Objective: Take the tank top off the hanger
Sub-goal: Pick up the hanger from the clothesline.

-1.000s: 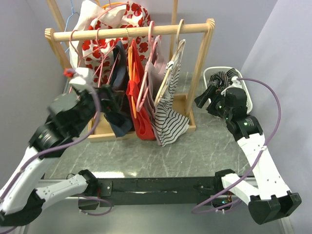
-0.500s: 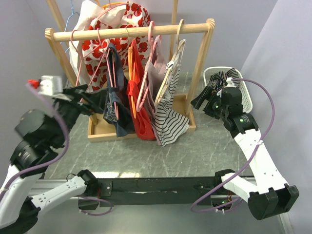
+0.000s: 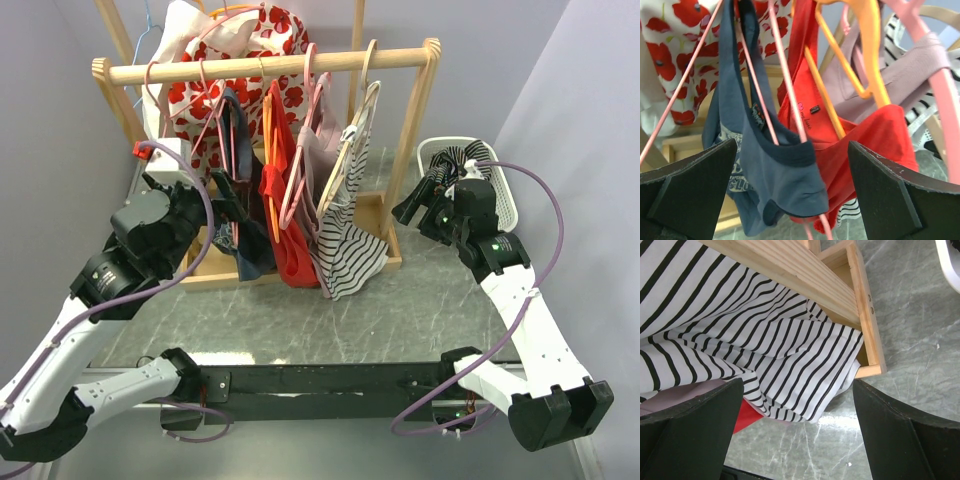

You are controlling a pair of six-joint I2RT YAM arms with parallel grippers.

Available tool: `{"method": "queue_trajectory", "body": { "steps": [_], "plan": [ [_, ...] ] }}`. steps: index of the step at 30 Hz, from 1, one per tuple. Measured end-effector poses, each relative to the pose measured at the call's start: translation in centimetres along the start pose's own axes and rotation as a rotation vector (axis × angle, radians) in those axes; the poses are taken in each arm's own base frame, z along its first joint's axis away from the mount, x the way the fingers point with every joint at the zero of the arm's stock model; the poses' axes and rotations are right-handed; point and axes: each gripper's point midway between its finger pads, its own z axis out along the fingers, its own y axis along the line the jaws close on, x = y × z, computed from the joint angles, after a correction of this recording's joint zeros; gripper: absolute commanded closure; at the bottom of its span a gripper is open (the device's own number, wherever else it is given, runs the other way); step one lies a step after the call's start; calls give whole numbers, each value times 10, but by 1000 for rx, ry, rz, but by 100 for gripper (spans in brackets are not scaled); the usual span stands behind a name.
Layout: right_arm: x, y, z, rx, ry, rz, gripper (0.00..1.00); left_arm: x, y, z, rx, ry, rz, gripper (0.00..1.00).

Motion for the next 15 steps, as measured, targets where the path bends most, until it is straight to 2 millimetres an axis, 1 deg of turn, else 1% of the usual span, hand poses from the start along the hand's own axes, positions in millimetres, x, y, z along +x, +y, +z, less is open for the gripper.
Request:
{"method": "queue_trajectory", "body": {
  "steps": [4,6,7,8,10,11,13,14,15],
  "plan": [
    [0,0,0,2,2,1,2,9,4,4,-32,30,4,1],
    [1,-1,0,3,3,1,2,15,5,7,-44,49,13,11],
    [1,-1,0,4,4,1,2,18,5,9,-47,59,17,17],
    [1,-2,0,8,5,1,2,22,5,12,-51,69,20,30],
    [1,-3,-1,15,4,1,2,26,6,13,-58,84,23,41],
    [1,-3,-2,17,4,-1,2,28,6,13,-61,90,24,52],
    [0,-3,-3,18,0,-2,2,30,7,13,-65,95,20,61],
    [0,-3,-4,19,-1,-2,2,31,8,12,-66,95,22,70],
    [0,-3,-5,19,-3,-1,2,31,9,12,-67,97,24,73]
  ]
}}
